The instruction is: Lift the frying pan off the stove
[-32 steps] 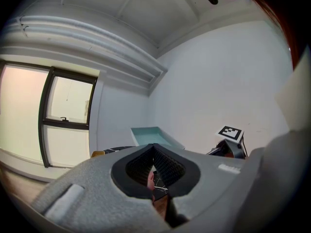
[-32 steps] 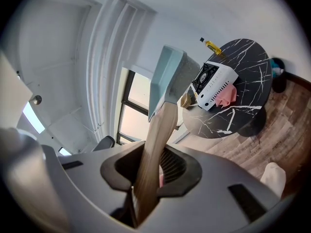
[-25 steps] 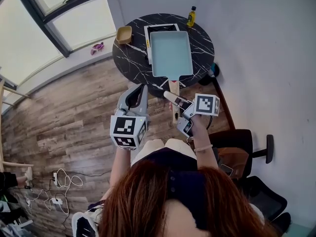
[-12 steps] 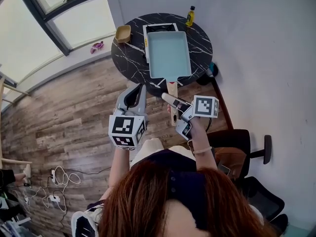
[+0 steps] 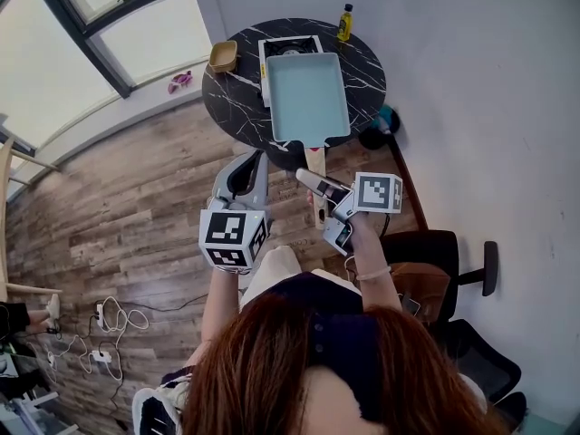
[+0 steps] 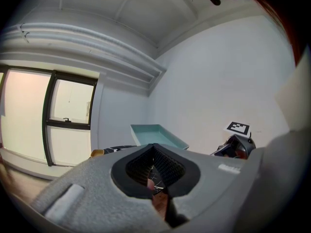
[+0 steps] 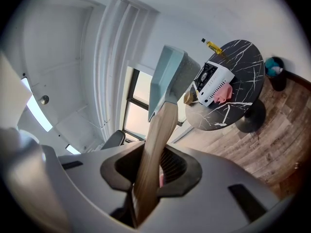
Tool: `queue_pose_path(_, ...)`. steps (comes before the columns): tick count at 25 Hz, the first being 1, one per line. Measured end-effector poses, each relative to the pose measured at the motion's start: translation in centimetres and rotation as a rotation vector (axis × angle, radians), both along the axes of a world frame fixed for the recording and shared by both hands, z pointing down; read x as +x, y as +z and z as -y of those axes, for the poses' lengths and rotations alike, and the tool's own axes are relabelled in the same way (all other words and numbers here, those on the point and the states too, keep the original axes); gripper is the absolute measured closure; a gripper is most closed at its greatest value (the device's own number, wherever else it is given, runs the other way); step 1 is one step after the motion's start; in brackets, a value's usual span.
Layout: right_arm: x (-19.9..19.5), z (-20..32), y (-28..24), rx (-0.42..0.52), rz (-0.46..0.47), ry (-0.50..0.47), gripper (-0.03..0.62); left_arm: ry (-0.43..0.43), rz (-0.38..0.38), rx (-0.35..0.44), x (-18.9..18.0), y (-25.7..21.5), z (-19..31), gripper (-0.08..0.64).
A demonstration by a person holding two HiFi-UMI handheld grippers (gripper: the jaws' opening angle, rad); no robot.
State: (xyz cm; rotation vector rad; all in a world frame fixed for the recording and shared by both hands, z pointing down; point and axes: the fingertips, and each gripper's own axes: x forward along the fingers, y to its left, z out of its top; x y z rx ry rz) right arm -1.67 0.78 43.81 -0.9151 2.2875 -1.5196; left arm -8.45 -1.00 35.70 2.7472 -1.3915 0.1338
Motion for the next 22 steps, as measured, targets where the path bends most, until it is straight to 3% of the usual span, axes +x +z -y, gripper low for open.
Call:
queue_pose_path(10,1.5,-3.7,-0.3,0.001,0.006,-0.015,0.499,-0.001,0.014,-0.002,2.0,0.1,-3.7,0.548)
queue_pose_path(16,3.8,-8.4,-0.4,0.022,0.023,-0.030,0.499,-0.010,0.028,0.013,4.6,0.2,-8.5,0.548)
queue_pose_path(22,4.1,-8.9,-0.5,0.016,0.029,-0.028,0.499,-0.012,0.028,0.001,4.9,0.3,-8.8,0.548)
